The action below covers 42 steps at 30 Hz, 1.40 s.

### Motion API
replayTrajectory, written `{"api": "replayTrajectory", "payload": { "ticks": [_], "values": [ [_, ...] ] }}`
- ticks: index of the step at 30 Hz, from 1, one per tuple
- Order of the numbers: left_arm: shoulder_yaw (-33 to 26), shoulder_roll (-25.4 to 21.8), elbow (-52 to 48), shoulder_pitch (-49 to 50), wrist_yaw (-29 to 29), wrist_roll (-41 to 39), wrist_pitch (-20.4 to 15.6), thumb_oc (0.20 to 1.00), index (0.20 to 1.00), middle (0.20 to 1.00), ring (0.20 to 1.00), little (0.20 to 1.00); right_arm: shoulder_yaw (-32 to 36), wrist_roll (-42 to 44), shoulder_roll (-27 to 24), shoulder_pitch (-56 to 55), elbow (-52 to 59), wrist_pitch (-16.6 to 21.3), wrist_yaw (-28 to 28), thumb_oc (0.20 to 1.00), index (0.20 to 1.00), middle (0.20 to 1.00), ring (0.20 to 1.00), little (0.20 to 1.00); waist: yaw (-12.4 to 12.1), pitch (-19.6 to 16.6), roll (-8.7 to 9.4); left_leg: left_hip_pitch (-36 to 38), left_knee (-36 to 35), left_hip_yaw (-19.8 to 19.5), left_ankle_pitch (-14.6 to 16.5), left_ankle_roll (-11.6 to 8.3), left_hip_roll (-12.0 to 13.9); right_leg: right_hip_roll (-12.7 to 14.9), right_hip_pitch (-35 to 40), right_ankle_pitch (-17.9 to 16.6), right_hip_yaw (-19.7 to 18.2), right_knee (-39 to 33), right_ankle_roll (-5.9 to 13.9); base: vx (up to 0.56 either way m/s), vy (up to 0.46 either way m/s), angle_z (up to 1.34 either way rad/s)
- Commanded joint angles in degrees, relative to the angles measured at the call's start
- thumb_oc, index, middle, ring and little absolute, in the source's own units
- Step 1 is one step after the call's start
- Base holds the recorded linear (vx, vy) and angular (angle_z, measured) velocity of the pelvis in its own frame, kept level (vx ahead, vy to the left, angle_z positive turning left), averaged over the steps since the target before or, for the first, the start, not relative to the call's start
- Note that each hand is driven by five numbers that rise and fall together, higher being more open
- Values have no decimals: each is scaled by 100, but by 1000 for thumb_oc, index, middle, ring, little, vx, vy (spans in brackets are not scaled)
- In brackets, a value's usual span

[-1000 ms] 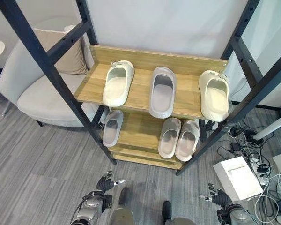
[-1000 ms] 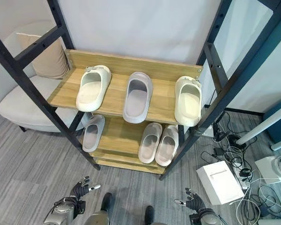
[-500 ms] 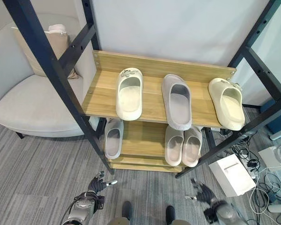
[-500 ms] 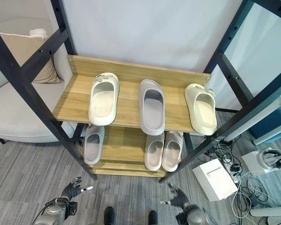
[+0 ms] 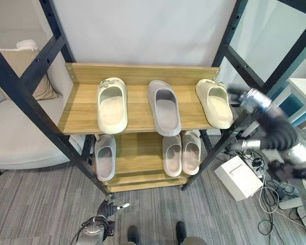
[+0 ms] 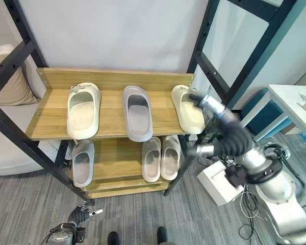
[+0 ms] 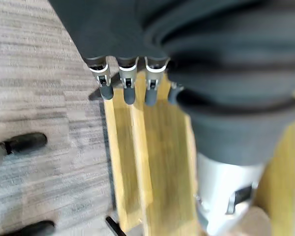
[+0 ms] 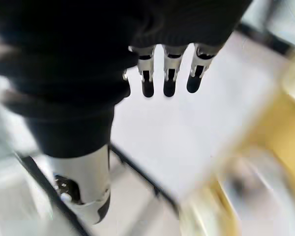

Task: Arrange the slippers neatly on the shoe rack.

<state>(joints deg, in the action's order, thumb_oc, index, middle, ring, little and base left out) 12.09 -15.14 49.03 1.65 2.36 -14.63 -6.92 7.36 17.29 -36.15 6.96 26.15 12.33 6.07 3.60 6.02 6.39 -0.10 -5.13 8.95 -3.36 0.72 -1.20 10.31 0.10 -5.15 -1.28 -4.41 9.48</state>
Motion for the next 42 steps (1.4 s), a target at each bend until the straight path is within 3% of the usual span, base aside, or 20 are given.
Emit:
{"api": "replayTrajectory", "payload": {
  "ticks": [1, 4, 12, 17, 23, 25, 28, 29, 30, 33, 34, 35, 38, 39, 40, 42],
  "values": [
    [174, -213, -153, -472, 200, 10, -163, 1000, 1000, 1000, 1000, 1000, -668, -2085, 20, 449, -641, 65, -1701, 1000, 1000, 1000, 1000, 1000, -437, 61, -103, 244, 13, -373, 382, -56, 24, -20, 30, 111, 37, 362, 222, 0, 5, 10],
    [269, -194, -114, -518, 228, 11, -112, 1000, 1000, 1000, 1000, 1000, -1086, -2730, 61, 992, -1191, -200, -2009, 1000, 1000, 1000, 1000, 1000, -578, 104, -93, 219, 13, -453, 365, -42, -1, -7, 68, 126, 101, 329, 207, 0, -3, 25],
    [417, -301, -97, -571, 268, -145, -82, 1000, 1000, 1000, 1000, 1000, -1987, -2950, 98, 2462, -3102, -734, -2366, 1000, 1000, 1000, 1000, 1000, -1034, 228, 22, -2, 13, -689, 302, -35, -65, 38, 116, 64, 356, 194, 217, 3, -2, 20],
    [370, -348, -106, -644, 386, -161, -99, 1000, 1000, 1000, 1000, 1000, -1958, -3323, 35, 2747, -3420, -938, -2620, 1000, 1000, 1000, 1000, 1000, -1096, 264, 60, -69, 13, -726, 294, -45, -70, 33, 95, 54, 398, 181, 217, 4, 5, 13],
    [444, -344, -32, -657, 430, -176, -89, 1000, 1000, 1000, 1000, 1000, -2119, -3064, 208, 3071, -4242, -1071, -2709, 1000, 1000, 1000, 1000, 1000, -1175, 302, 71, -87, 13, -762, 286, -44, -78, 23, 84, 55, 423, 171, 202, 0, 0, 0],
    [472, -330, -72, -667, 461, -223, -74, 1000, 1000, 1000, 1000, 1000, -2138, -3136, 245, 3201, -4596, -1282, -2789, 1000, 1000, 1000, 1000, 1000, -1183, 322, 71, -103, 13, -762, 277, -51, -75, 19, 75, 55, 434, 168, 196, 0, 0, 0],
    [463, -331, -95, -733, 538, -316, -11, 1000, 1000, 1000, 1000, 1000, -2169, -3098, 301, 3485, -4993, -1670, -2786, 790, 790, 790, 790, 790, -1137, 368, 82, -134, 13, -736, 266, -61, -68, 9, 29, 30, 416, 186, 184, -21, 3, 0],
    [425, -318, -52, -751, 554, -324, 22, 1000, 1000, 1000, 1000, 1000, -2166, -3052, 364, 3515, -5041, -1737, -2756, 567, 567, 567, 567, 567, -1113, 374, 90, -132, 13, -726, 267, -62, -62, 2, 20, 27, 395, 194, 179, 0, 0, 0],
    [383, -300, -19, -740, 547, -337, 68, 1000, 1000, 1000, 1000, 1000, -2172, -2959, 424, 3520, -5055, -1763, -2643, 200, 200, 200, 200, 200, -1091, 383, 97, -124, 13, -714, 271, -61, -54, -9, 18, 34, 373, 206, 169, 4, -3, -4],
    [368, -270, 56, -702, 500, -309, 74, 1000, 1000, 1000, 1000, 1000, -2242, -2851, 535, 3424, -5220, -1665, -2562, 200, 200, 200, 200, 200, -1088, 357, 81, -70, 13, -700, 290, -60, -43, -23, 49, 55, 359, 208, 155, 12, -1, -4],
    [371, -262, -15, -688, 476, -319, 65, 1000, 1000, 1000, 1000, 1000, -2175, -2030, 722, 3190, -4930, -1322, -2521, 200, 200, 200, 200, 200, -1076, 360, 58, -44, 13, -703, 283, -77, -25, -30, 71, 80, 358, 186, 148, 0, 0, 0],
    [375, -264, -17, -683, 476, -319, 66, 1000, 1000, 1000, 1000, 1000, -2170, -2024, 720, 3177, -4920, -1322, -2518, 200, 200, 200, 200, 200, -1078, 357, 59, -41, 13, -705, 284, -77, -25, -30, 74, 81, 360, 186, 148, 0, 0, 0],
    [325, -282, -170, -623, 469, -369, 61, 1000, 1000, 1000, 1000, 1000, -1716, 894, 1379, 2512, -3941, -161, -2248, 200, 200, 200, 200, 200, -1052, 366, 24, -15, 13, -697, 278, -103, -11, -33, 98, 122, 374, 175, 143, 0, 0, 0],
    [292, -289, -194, -590, 470, -366, 86, 1000, 1000, 1000, 1000, 1000, -1662, 985, 1489, 2338, -3622, 31, -2249, 200, 200, 200, 200, 200, -1038, 354, 10, -17, 13, -688, 276, -109, -8, -36, 86, 135, 370, 182, 144, 0, 0, 0],
    [172, -289, -205, -544, 479, -396, 97, 1000, 1000, 1000, 1000, 1000, -1515, 1623, 1690, 1997, -2507, 410, -1983, 200, 200, 200, 200, 200, -982, 356, -22, -15, 13, -666, 272, -123, -1, -39, 81, 153, 356, 186, 140, 0, 0, 0],
    [142, -279, -199, -500, 481, -396, 107, 1000, 1000, 1000, 1000, 1000, -1499, 1767, 1749, 1784, -2046, 536, -1822, 200, 200, 200, 200, 200, -958, 340, -31, -5, 13, -660, 275, -130, 0, -35, 79, 166, 361, 193, 140, 12, -11, -2]
  ]
}}
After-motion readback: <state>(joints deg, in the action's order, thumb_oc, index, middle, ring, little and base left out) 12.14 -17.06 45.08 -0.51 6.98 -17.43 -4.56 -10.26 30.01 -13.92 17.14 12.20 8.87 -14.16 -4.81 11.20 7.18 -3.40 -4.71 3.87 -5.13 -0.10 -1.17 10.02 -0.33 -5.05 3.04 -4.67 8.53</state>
